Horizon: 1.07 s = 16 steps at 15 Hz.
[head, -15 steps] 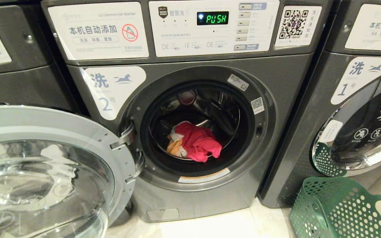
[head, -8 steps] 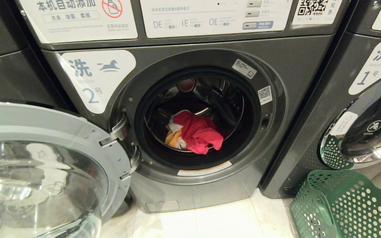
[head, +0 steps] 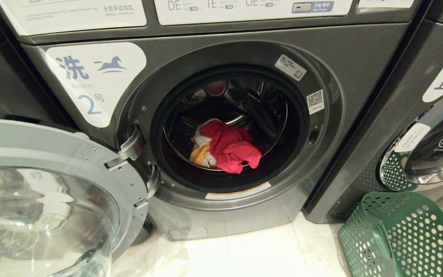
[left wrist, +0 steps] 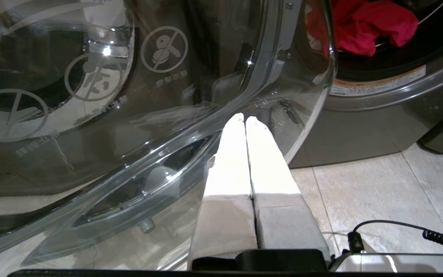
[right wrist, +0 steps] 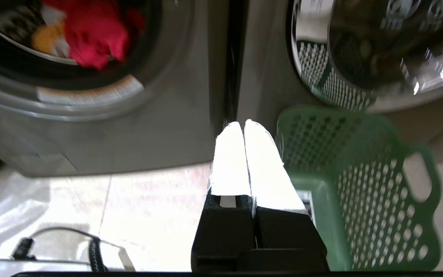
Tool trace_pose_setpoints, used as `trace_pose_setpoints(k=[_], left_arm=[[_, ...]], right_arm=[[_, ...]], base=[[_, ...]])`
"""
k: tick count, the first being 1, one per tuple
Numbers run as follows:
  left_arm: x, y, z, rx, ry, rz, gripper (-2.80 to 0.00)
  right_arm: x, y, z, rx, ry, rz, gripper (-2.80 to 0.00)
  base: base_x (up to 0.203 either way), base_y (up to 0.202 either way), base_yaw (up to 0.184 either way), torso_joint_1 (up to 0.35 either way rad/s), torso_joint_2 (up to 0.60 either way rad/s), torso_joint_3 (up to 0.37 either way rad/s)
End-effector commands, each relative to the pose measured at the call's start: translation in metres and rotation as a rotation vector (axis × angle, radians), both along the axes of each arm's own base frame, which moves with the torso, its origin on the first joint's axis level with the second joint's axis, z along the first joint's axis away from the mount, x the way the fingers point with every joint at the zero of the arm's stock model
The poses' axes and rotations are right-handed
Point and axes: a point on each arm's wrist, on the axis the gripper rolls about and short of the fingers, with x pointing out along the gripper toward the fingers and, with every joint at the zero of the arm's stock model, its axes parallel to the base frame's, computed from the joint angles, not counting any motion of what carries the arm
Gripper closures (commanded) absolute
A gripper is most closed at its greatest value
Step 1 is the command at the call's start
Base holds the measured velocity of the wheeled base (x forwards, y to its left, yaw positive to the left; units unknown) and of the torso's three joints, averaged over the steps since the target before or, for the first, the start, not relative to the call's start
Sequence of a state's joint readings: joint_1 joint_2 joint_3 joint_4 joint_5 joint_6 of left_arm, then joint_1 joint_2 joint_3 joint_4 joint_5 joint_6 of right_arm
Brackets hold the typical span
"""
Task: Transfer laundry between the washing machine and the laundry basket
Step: Pick a cloth and place it into the basket
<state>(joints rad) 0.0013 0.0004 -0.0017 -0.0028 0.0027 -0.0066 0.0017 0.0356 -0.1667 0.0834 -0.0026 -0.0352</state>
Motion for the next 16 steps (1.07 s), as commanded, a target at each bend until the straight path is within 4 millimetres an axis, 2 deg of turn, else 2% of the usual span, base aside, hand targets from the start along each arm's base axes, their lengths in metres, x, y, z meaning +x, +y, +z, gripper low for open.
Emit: trace_pose_setpoints(k=[1,2,3,4,6,9,11,13,16], left_arm=[[0.000,0.000,0.000,-0.001,-0.001,0.001,0.00],[0.000,0.000,0.000,0.000,-0.001,0.001,0.00],[0.000,0.000,0.000,-0.001,-0.001,0.001,0.00],[0.000,0.000,0.000,-0.001,-0.001,0.001,0.00],[0.000,0.000,0.000,0.000,-0.001,0.001,0.00],[0.000,0.000,0.000,0.000,-0.001,0.001,0.00],[0.000,0.000,0.000,-0.001,-0.001,0.001,0.00],[0.000,0.000,0.000,0.000,-0.001,0.001,0.00],[0.000,0.000,0.000,0.000,-0.001,0.001,0.00]], right_arm=[[-0.004,0.000,0.044,-0.002,-0.016,0.002,0.00],[0.003,0.000,0.074,0.002,0.025,0.015,0.00],[0.020,0.001,0.101,0.008,0.099,0.046,0.00],[0.044,0.002,0.119,0.016,0.186,0.102,0.00],[0.099,0.007,0.137,0.036,0.375,0.258,0.00],[0.163,0.023,0.132,0.005,0.588,0.489,0.00],[0.176,0.048,0.128,-0.060,0.646,0.639,0.00],[0.178,0.069,0.123,-0.077,0.699,0.740,0.00],[0.194,0.100,0.108,0.035,0.864,0.778,0.00]], base=[[0.000,0.000,0.000,0.000,0.00,0.000],[0.000,0.000,0.000,0.000,0.00,0.000],[0.000,0.000,0.000,0.000,0.00,0.000],[0.000,0.000,0.000,0.000,0.00,0.000],[0.000,0.000,0.000,0.000,0.00,0.000],[0.000,0.000,0.000,0.000,0.00,0.000],[0.000,0.000,0.000,0.000,0.00,0.000],[0.000,0.000,0.000,0.000,0.00,0.000],[0.000,0.000,0.000,0.000,0.00,0.000]])
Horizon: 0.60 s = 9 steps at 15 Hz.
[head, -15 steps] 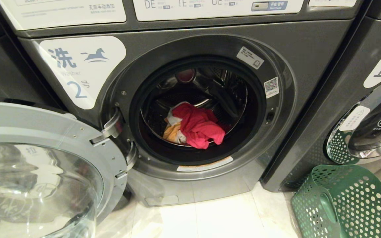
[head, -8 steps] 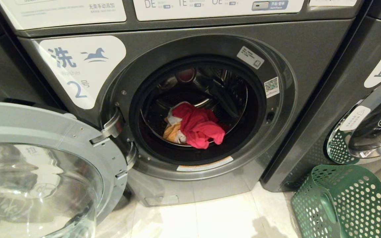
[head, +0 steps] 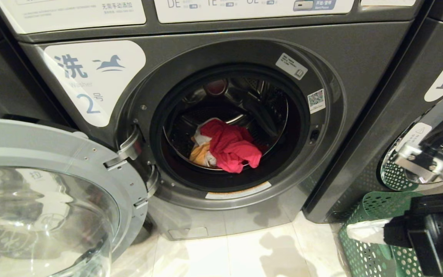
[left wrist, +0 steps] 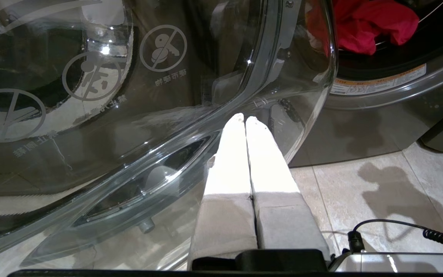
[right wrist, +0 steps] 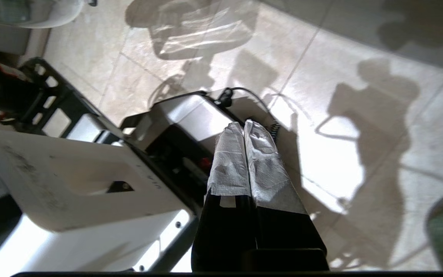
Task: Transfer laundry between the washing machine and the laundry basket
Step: Pick a cloth and place it into the basket
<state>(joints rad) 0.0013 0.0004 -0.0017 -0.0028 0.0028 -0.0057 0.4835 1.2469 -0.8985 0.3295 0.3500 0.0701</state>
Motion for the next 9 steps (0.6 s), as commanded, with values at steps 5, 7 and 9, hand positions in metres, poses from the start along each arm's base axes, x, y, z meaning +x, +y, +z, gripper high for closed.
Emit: trace_pose_setpoints(k=[5,7,9], left_arm=[[0.000,0.000,0.000,0.000,-0.001,0.001,0.00],[0.000,0.000,0.000,-0.001,-0.001,0.001,0.00],[0.000,0.000,0.000,0.000,-0.001,0.001,0.00]], right_arm=[[0.025,0.059,-0.037,-0.035,0.200,0.100,0.00],[0.030,0.070,-0.046,-0.059,0.225,0.120,0.00],[0.040,0.079,-0.054,-0.114,0.217,0.071,0.00]], base=[[0.000,0.000,0.000,0.000,0.00,0.000],[0.000,0.000,0.000,0.000,0.00,0.000],[0.000,0.000,0.000,0.000,0.00,0.000]])
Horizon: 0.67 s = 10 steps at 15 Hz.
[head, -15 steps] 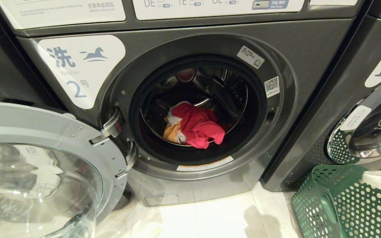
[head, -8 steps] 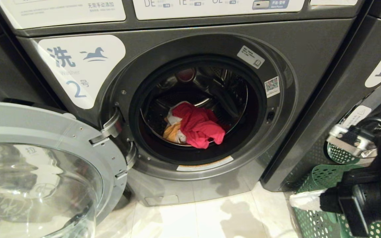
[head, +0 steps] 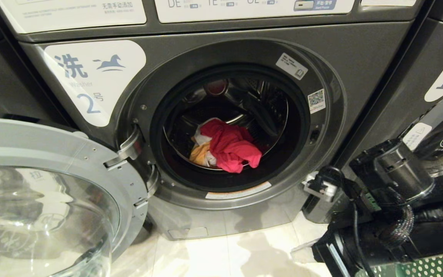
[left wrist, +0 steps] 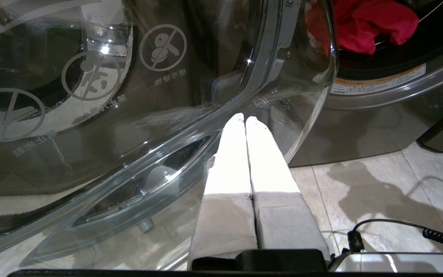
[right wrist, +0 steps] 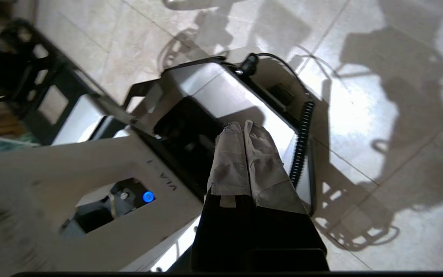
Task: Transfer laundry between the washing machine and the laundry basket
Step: Pick a cloth and place it into the basket
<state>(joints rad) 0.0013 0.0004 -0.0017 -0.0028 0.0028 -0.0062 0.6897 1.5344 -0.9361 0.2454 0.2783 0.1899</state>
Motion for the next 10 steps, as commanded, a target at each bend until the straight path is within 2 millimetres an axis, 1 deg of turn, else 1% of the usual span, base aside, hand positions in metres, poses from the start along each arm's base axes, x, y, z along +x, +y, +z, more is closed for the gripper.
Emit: trace_pose_setpoints(k=[1,5,6,8,10], left_arm=[[0.000,0.000,0.000,0.000,-0.001,0.001,0.00],[0.000,0.000,0.000,0.000,-0.001,0.001,0.00],[0.000,0.000,0.000,0.000,-0.001,0.001,0.00],[0.000,0.000,0.000,0.000,-0.001,0.001,0.00],[0.000,0.000,0.000,0.000,-0.001,0.001,0.00]], right_arm=[[0.014,0.012,-0.016,-0.076,0.014,-0.038,0.00],[0.051,0.037,-0.028,-0.123,-0.071,-0.236,0.00],[0.062,0.044,-0.026,-0.125,-0.103,-0.282,0.00],[0.083,0.060,-0.023,-0.091,-0.144,-0.330,0.00],[0.106,0.077,-0.033,-0.067,-0.195,-0.377,0.00]], base=[[0.000,0.000,0.000,0.000,0.00,0.000],[0.000,0.000,0.000,0.000,0.00,0.000],[0.000,0.000,0.000,0.000,0.00,0.000],[0.000,0.000,0.000,0.000,0.00,0.000],[0.000,0.000,0.000,0.000,0.00,0.000]])
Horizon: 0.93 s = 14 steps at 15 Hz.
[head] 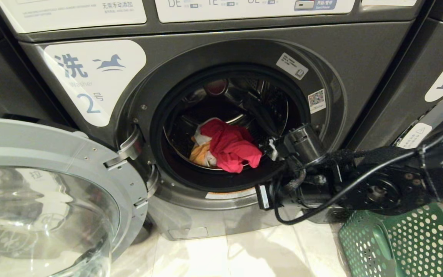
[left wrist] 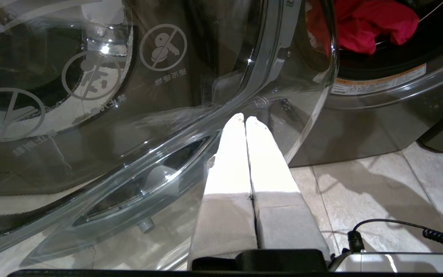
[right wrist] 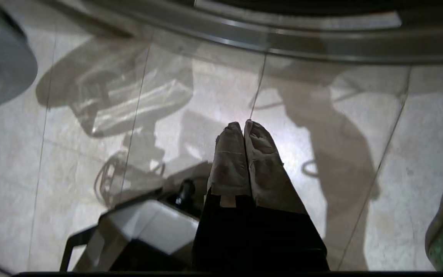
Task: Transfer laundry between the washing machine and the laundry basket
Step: Pick a cloth and place it into the basket
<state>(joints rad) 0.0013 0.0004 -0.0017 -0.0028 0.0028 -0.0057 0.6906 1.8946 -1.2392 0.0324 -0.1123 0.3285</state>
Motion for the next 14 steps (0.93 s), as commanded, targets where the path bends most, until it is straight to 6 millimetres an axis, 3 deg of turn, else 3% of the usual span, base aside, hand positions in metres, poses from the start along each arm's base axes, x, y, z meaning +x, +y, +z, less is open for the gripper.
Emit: trace_pose_setpoints(k=[1,5,9,10,14], left_arm=[[0.000,0.000,0.000,-0.002,-0.001,0.001,0.00],[0.000,0.000,0.000,0.000,-0.001,0.001,0.00],[0.000,0.000,0.000,-0.002,-0.001,0.001,0.00],[0.000,0.000,0.000,0.000,-0.001,0.001,0.00],[0.000,0.000,0.000,0.000,-0.001,0.001,0.00]], right_arm=[[0.023,0.016,-0.025,-0.016,-0.019,-0.039,0.00],[0.067,0.031,-0.070,-0.054,-0.205,-0.171,0.00],[0.114,0.039,-0.068,-0.028,-0.478,-0.305,0.00],[0.124,0.039,-0.063,-0.024,-0.515,-0.319,-2.80],[0.165,0.037,-0.037,0.003,-0.584,-0.363,-2.80]], base=[[0.000,0.000,0.000,0.000,0.00,0.000],[0.000,0.000,0.000,0.000,0.00,0.000],[0.000,0.000,0.000,0.000,0.00,0.000],[0.000,0.000,0.000,0.000,0.00,0.000],[0.000,0.000,0.000,0.000,0.00,0.000]])
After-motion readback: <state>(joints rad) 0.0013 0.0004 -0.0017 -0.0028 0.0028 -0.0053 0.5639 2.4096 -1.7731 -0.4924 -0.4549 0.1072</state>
